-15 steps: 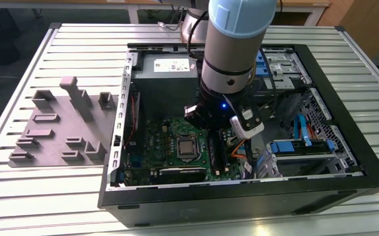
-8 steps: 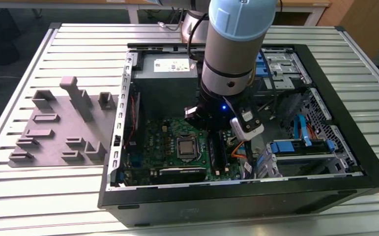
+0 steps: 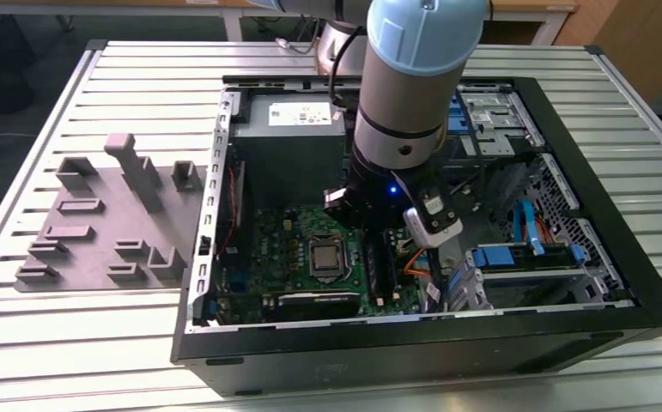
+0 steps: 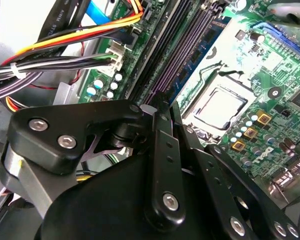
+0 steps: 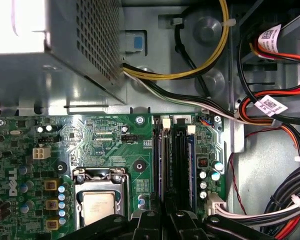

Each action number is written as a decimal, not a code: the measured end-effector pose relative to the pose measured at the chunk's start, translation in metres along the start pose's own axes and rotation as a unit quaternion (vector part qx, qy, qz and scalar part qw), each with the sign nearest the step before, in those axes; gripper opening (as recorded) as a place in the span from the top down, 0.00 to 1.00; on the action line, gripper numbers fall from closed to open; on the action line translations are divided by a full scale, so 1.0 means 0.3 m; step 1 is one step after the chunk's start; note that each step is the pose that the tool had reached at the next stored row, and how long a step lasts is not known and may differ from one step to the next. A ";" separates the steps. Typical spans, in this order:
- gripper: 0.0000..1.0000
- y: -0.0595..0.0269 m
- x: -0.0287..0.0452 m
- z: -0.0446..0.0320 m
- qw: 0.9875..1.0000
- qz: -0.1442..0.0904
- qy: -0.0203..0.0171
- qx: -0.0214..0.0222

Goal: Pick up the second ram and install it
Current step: 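Insert the second ram into the second slot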

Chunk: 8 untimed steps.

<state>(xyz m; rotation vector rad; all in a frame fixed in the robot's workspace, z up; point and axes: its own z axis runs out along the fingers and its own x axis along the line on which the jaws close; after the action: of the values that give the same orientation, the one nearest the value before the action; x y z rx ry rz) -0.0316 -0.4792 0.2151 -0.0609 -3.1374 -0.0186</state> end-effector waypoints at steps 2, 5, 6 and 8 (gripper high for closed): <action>0.86 -0.001 -0.004 0.000 1.000 0.000 0.000 0.000; 0.86 -0.001 -0.006 0.000 1.000 0.000 0.000 0.000; 0.86 -0.002 -0.007 0.000 1.000 0.000 0.000 0.000; 0.86 -0.004 -0.008 0.000 1.000 0.000 0.000 0.000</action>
<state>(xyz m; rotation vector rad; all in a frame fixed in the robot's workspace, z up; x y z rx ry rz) -0.0294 -0.4803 0.2149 -0.0610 -3.1374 -0.0185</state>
